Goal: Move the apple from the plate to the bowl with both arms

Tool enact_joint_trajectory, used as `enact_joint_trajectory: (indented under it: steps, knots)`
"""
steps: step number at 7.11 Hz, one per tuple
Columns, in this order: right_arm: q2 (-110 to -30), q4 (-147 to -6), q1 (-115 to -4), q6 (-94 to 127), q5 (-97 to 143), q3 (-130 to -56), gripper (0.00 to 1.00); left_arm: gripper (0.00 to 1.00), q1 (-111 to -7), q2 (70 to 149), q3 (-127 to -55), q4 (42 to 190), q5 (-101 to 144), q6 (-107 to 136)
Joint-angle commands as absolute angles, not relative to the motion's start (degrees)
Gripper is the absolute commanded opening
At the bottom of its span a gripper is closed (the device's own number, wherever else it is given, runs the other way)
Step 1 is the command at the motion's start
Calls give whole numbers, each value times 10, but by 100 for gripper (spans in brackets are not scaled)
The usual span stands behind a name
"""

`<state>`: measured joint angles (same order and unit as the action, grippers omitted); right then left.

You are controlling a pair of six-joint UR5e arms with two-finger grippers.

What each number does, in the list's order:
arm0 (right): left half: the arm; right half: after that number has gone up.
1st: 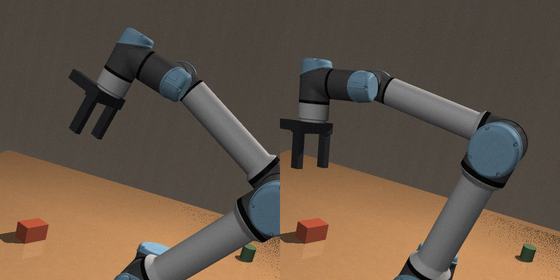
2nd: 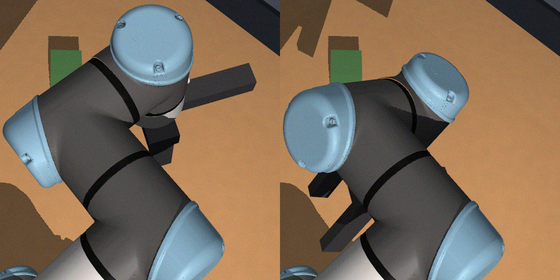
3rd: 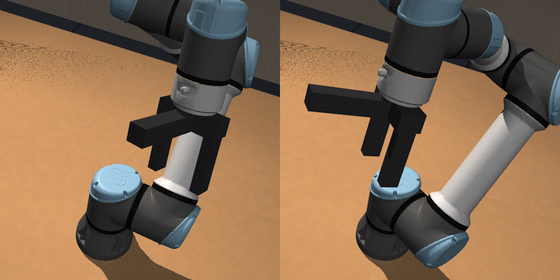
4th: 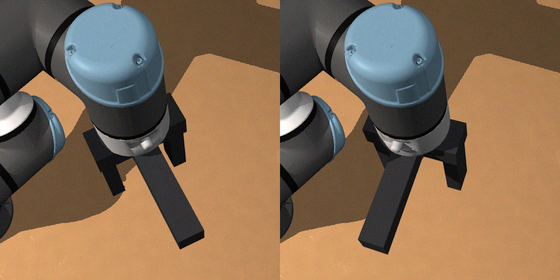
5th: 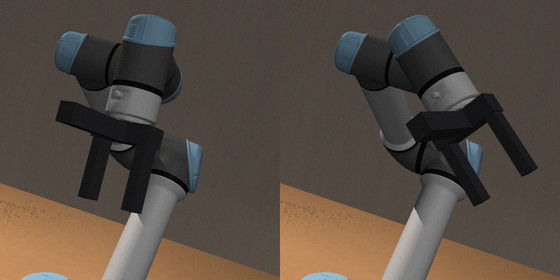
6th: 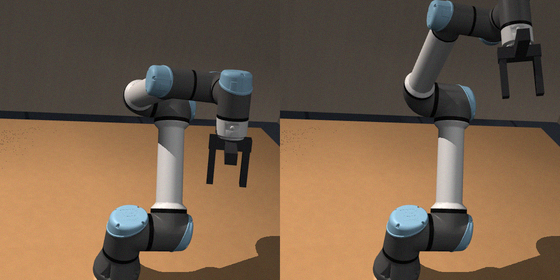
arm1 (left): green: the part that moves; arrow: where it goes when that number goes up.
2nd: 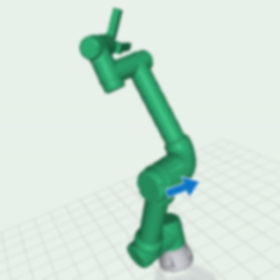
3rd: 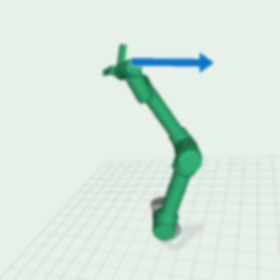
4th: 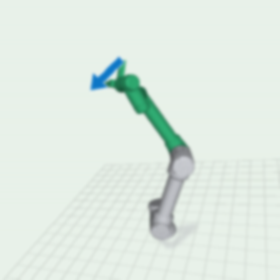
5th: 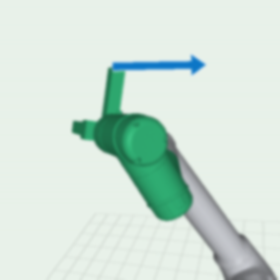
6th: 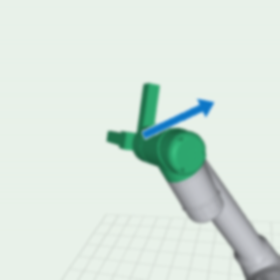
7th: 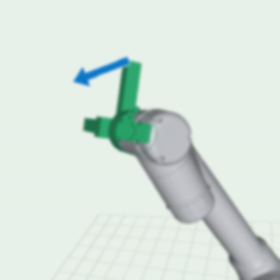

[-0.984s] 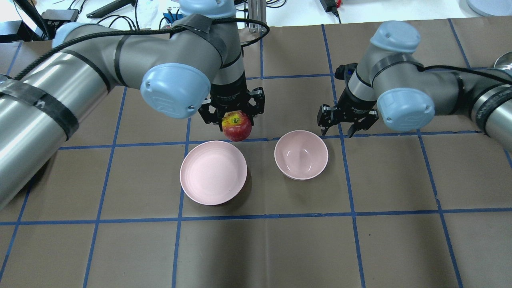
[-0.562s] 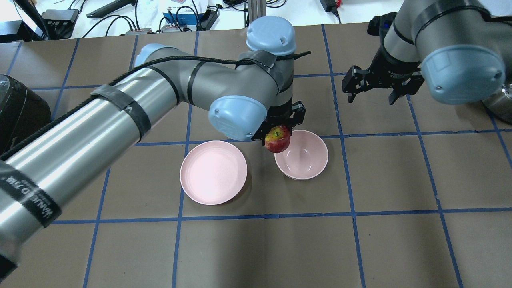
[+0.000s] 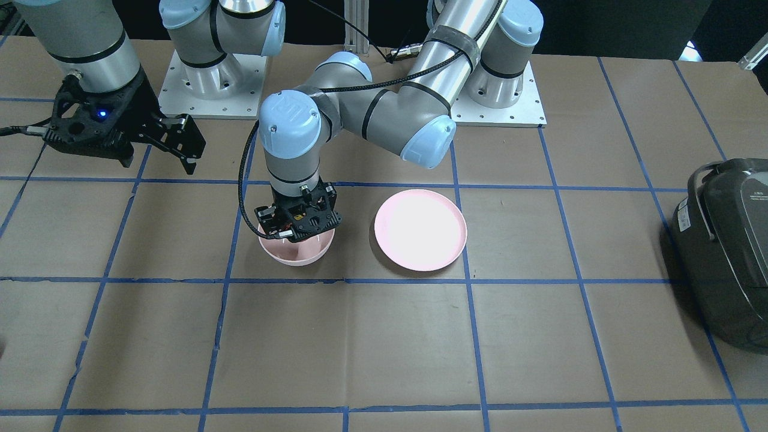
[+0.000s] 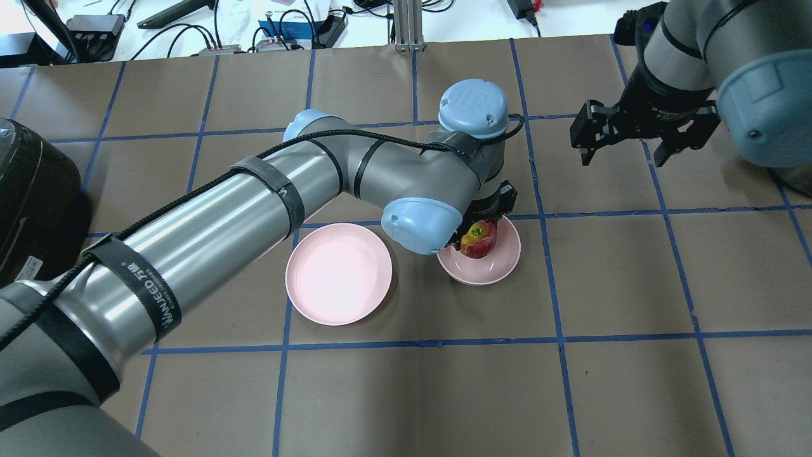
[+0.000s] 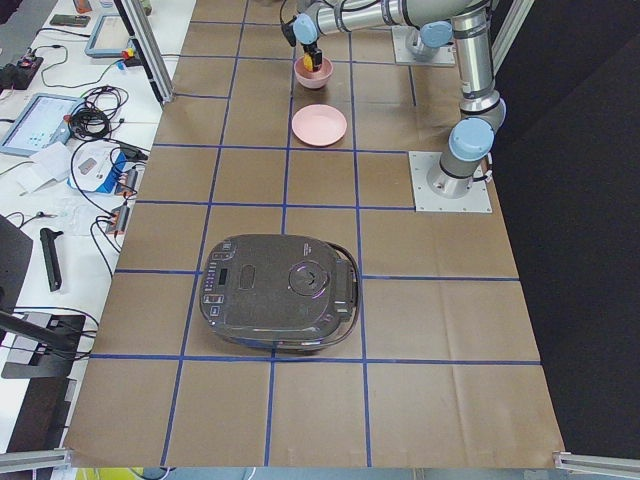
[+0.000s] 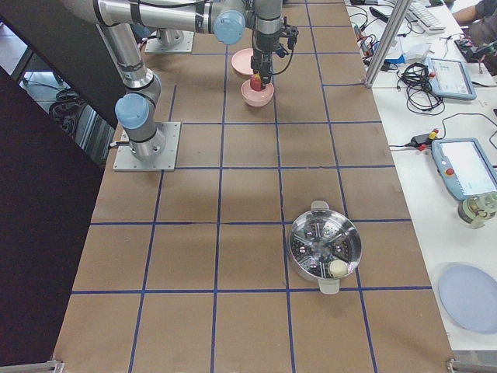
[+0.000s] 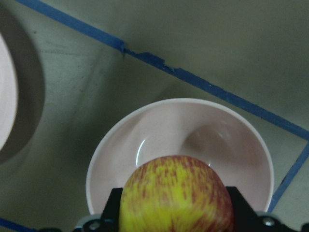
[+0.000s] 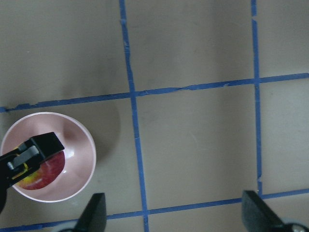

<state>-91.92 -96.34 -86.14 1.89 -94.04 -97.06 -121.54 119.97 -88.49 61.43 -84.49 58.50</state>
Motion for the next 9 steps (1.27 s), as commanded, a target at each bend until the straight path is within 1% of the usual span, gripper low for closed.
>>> enact_joint_trajectory:
  steps: [1,2,3,5,6,8,9]
  knots:
    - [-920,-952,-840,10,-984,-971,100,81,-1218,1216,-888,605,-832,582]
    - [-920,-953,-839,10,-984,-972,100,90,-1218,1216,-888,603,-833,582]
    - [-920,-952,-839,9,-983,-973,100,92,-1218,1213,-888,603,-833,582]
    - [-920,-952,-839,11,-977,-974,100,92,-1213,1175,-878,614,-838,536]
    - [-918,-956,-842,11,-972,-974,100,92,-1201,1135,-887,644,-839,496]
    - [-923,-958,-845,17,-952,-971,100,95,-1117,1035,-877,804,-839,352]
    - [-925,-959,-847,18,-929,-964,100,97,-1074,998,-875,839,-840,273]
